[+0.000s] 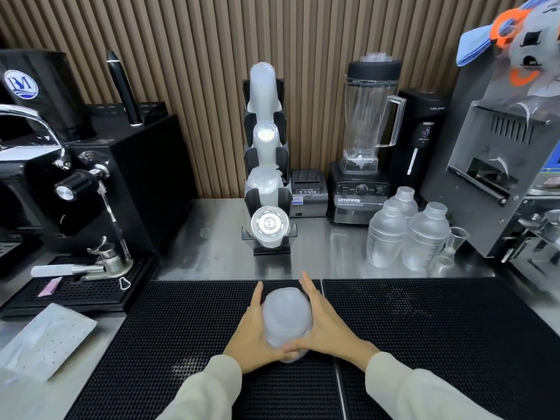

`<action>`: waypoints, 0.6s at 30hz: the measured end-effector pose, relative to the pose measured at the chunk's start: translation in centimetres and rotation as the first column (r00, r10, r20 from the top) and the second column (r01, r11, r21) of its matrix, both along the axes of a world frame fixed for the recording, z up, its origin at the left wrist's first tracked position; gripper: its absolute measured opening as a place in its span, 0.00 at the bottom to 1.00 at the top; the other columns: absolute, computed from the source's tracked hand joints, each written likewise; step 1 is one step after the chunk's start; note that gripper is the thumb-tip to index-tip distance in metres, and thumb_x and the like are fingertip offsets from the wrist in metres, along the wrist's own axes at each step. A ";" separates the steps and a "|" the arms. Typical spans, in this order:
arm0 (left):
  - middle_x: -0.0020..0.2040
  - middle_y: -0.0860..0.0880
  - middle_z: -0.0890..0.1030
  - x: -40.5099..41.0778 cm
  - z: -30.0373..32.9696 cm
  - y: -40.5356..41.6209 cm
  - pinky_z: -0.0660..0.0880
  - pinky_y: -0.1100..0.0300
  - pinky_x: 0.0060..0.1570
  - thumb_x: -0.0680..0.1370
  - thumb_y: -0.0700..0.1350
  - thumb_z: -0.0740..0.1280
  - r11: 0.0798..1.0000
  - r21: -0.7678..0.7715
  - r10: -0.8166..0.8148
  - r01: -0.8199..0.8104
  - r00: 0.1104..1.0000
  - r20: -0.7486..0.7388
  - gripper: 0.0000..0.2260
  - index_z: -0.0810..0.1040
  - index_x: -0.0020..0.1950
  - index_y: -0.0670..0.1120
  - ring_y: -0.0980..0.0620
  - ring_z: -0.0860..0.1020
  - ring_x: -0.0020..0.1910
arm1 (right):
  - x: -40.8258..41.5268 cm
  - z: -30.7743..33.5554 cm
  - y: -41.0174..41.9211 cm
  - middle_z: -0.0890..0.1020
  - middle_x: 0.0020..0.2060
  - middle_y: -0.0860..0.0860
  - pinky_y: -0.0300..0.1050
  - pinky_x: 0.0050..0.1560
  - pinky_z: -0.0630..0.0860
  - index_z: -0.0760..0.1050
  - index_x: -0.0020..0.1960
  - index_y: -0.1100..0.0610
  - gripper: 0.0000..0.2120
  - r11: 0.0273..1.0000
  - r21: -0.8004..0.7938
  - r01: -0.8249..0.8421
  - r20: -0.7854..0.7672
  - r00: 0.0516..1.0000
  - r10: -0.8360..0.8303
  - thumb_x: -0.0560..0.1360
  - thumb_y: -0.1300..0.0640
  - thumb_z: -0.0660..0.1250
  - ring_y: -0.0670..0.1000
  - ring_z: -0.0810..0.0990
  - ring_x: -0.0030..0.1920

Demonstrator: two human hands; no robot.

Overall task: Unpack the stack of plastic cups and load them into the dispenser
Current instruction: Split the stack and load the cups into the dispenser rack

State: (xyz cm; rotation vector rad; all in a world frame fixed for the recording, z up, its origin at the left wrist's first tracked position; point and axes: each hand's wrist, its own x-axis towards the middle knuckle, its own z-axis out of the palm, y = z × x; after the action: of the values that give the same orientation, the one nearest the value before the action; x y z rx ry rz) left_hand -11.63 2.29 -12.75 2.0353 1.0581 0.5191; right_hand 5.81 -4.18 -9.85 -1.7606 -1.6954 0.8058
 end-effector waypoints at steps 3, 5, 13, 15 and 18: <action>0.68 0.64 0.57 0.0 0.6 0.1 0.57 0.70 0.66 0.56 0.57 0.81 0.996 -0.067 -0.056 0.060 0.997 0.056 0.63 0.38 0.75 0.50 0.61 0.59 0.70 | 0.0 -0.4 0.6 0.57 0.76 0.43 0.46 0.75 0.58 0.30 0.71 0.34 0.66 0.998 -0.043 -0.041 -0.078 0.996 0.038 0.55 0.39 0.80 0.44 0.59 0.74; 0.67 0.63 0.64 0.1 0.2 0.2 0.61 0.71 0.64 0.57 0.55 0.81 0.992 -0.116 -0.051 0.059 0.996 0.067 0.55 0.47 0.73 0.56 0.59 0.65 0.69 | -0.1 -0.7 1.0 0.62 0.73 0.43 0.45 0.73 0.63 0.30 0.71 0.35 0.66 0.996 -0.073 -0.043 -0.108 0.994 0.035 0.55 0.41 0.80 0.43 0.65 0.71; 0.74 0.59 0.56 0.2 -1.7 0.6 0.37 0.48 0.74 0.56 0.76 0.64 0.992 0.120 0.073 -0.035 0.943 -0.324 0.56 0.48 0.76 0.53 0.51 0.41 0.76 | -0.5 -1.2 1.4 0.69 0.69 0.50 0.40 0.66 0.68 0.25 0.69 0.40 0.69 0.981 -0.191 -0.008 -0.080 0.997 -0.008 0.55 0.43 0.80 0.45 0.71 0.64; 0.74 0.59 0.57 0.3 -1.8 0.5 0.38 0.47 0.74 0.56 0.77 0.64 0.993 0.097 0.087 -0.060 0.949 -0.302 0.55 0.48 0.76 0.54 0.50 0.41 0.77 | -0.5 -0.1 1.5 0.64 0.73 0.52 0.48 0.73 0.61 0.23 0.69 0.39 0.71 0.985 -0.171 -0.030 0.014 0.999 0.033 0.53 0.38 0.80 0.49 0.65 0.70; 0.75 0.58 0.56 0.4 -1.7 0.4 0.37 0.46 0.74 0.58 0.75 0.66 0.991 0.075 0.125 -0.107 0.947 -0.295 0.54 0.48 0.75 0.54 0.49 0.42 0.77 | -0.6 1.9 1.8 0.49 0.77 0.53 0.62 0.75 0.43 0.23 0.71 0.44 0.73 0.992 -0.124 -0.013 0.216 0.976 0.039 0.52 0.36 0.79 0.52 0.46 0.77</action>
State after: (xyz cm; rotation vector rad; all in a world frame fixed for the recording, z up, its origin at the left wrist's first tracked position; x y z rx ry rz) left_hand -11.20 2.64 -14.43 2.1582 1.3630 0.3079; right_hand 5.24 -2.42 -7.99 -1.9753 -1.8473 0.7654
